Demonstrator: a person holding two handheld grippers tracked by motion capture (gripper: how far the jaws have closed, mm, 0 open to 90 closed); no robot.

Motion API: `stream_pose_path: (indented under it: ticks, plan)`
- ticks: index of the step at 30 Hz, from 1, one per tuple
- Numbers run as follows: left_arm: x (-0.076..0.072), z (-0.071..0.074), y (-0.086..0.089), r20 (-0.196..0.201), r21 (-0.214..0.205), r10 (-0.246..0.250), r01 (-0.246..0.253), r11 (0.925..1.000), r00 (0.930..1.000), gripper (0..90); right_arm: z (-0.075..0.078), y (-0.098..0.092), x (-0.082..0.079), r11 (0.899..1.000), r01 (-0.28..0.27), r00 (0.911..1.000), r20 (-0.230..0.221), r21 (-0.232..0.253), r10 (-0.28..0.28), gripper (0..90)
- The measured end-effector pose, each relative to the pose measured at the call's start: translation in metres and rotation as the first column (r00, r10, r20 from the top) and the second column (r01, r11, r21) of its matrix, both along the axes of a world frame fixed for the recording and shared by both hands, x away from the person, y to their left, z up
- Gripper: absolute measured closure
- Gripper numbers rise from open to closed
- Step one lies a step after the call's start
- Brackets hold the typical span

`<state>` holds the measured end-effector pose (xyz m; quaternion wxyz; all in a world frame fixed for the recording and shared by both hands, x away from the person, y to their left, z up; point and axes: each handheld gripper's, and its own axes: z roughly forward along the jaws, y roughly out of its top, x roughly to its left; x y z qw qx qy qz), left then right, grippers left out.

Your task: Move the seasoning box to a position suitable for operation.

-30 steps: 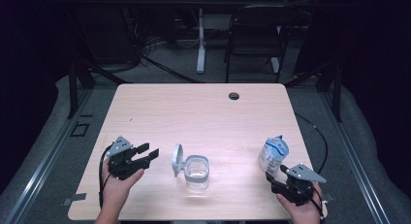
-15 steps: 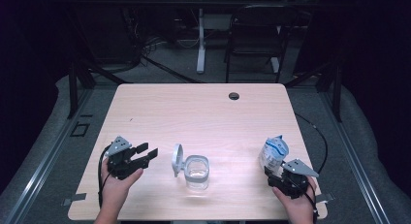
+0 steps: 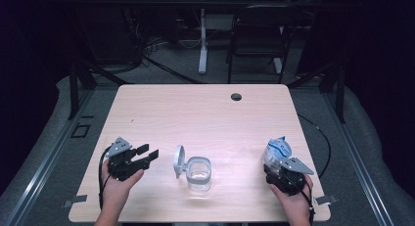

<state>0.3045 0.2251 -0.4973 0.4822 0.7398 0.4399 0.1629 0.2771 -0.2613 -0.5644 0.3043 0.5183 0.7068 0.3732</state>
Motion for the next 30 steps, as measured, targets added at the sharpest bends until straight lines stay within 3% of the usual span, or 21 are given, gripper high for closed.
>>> stream_pose_path:
  ticks: [5,30]
  plan:
    - [0.001,0.0,0.002,-0.001,-0.007,0.005,-0.005,1.0,1.0,51.5,-0.003,0.001,0.003,1.0,0.008,0.9999,0.011,0.014,-0.008,36.1]
    - [0.003,-0.002,0.004,-0.002,-0.01,0.011,-0.011,0.9999,0.9999,51.5,-0.019,0.007,0.011,0.999,0.048,0.9988,0.004,-0.018,-0.048,38.5]
